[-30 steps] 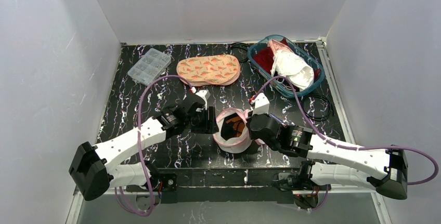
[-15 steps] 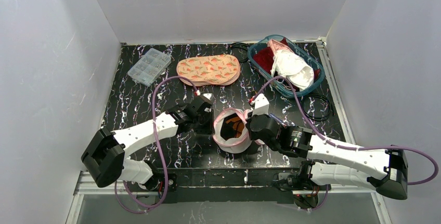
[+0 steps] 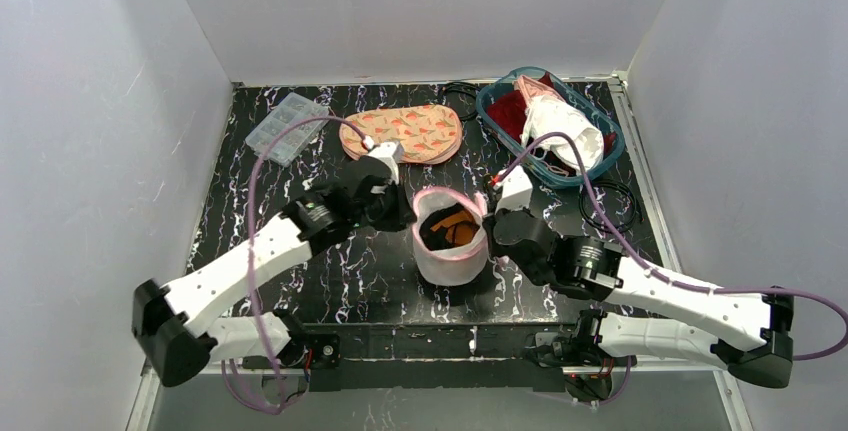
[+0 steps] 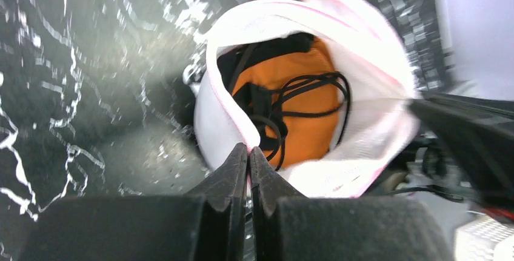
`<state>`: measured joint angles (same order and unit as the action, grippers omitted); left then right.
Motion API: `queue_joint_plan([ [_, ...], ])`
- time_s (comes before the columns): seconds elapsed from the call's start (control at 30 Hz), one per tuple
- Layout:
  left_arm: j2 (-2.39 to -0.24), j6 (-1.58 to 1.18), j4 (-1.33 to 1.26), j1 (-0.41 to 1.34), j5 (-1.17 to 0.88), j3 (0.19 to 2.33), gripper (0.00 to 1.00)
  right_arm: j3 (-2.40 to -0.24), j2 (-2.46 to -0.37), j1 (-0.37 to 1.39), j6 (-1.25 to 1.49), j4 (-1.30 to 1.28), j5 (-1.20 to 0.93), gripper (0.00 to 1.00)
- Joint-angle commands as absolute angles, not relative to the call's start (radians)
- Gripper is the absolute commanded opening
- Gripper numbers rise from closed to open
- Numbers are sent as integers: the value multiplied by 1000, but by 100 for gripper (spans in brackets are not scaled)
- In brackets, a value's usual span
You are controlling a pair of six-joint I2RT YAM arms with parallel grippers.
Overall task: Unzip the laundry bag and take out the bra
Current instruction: Adjust the laundry bag at the center of the board, then pick up the bra from the laundry bag.
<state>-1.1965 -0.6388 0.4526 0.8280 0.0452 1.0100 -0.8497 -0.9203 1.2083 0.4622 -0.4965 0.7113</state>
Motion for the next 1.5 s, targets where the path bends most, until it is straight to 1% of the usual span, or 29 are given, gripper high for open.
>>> queue_joint_plan([
  [0.0,-1079,-613,468,827,51,1035,0,-876,-889,1206,432,-495,781,1],
  [0.17,-1031,-665,377,826,15,827,0,-728,-888,1207,525,-424,707,1],
  [0.3,-965,-680,307,826,4,711,0,-657,-876,1207,565,-399,672,1],
  [0.43,-947,-667,308,826,0,695,0,-635,-863,1206,573,-403,643,1],
  [0.5,-950,-665,305,826,-36,693,0,-637,-842,1207,572,-408,633,1],
  [0.53,-951,-666,303,826,-45,692,0,-641,-829,1207,569,-413,629,9],
  [0.63,-953,-670,295,826,-63,685,0,-673,-795,1207,554,-442,619,42],
  [0.67,-953,-671,291,827,-67,683,0,-698,-788,1207,547,-455,618,47],
  [0.73,-953,-673,285,825,-71,678,0,-742,-788,1206,524,-469,602,53],
  [0.9,-969,-679,267,827,-80,663,0,-843,-865,1207,471,-404,485,57],
  [1.13,-973,-686,284,826,-50,638,0,-844,-1078,1206,473,-187,381,58],
  [1.3,-975,-694,301,826,-15,614,0,-802,-1217,1208,505,-56,437,59],
  [1.47,-987,-720,323,826,61,597,0,-768,-1311,1210,513,62,487,65],
])
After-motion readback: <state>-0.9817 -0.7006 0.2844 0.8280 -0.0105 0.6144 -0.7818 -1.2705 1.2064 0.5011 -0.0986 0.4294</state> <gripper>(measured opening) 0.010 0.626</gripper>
